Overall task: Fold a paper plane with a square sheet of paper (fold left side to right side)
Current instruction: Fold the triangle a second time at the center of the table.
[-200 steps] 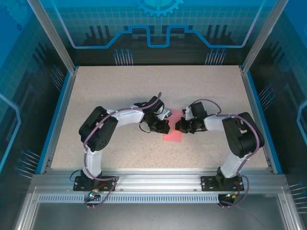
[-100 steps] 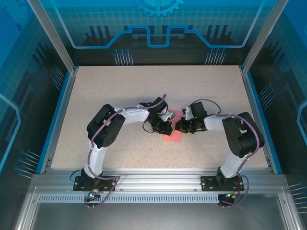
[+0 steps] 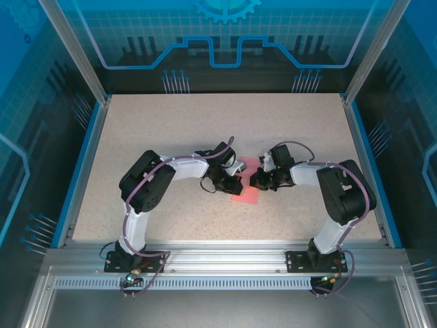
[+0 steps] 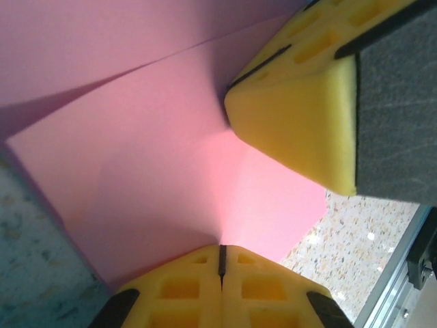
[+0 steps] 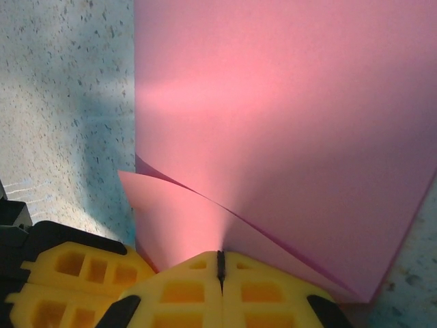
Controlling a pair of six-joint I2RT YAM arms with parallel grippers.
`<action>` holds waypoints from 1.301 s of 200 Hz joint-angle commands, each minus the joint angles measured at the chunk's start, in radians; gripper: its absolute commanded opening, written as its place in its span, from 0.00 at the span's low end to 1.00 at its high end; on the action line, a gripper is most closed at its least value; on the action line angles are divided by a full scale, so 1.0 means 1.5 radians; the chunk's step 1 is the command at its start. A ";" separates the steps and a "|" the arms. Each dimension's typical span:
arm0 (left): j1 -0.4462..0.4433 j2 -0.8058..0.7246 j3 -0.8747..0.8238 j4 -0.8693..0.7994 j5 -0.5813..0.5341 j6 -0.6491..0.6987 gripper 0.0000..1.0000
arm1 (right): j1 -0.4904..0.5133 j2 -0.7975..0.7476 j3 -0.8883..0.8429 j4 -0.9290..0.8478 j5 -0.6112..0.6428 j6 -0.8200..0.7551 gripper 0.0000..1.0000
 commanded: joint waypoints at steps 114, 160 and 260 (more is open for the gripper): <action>0.049 -0.147 -0.133 -0.068 -0.022 0.011 0.07 | -0.014 -0.065 0.025 -0.043 0.035 -0.036 0.11; 0.072 -0.156 -0.093 -0.013 -0.007 -0.002 0.37 | -0.042 -0.187 -0.003 -0.076 0.093 -0.061 0.53; 0.071 0.021 0.066 0.014 0.045 -0.001 0.41 | -0.064 -0.344 -0.124 -0.075 0.062 -0.020 0.88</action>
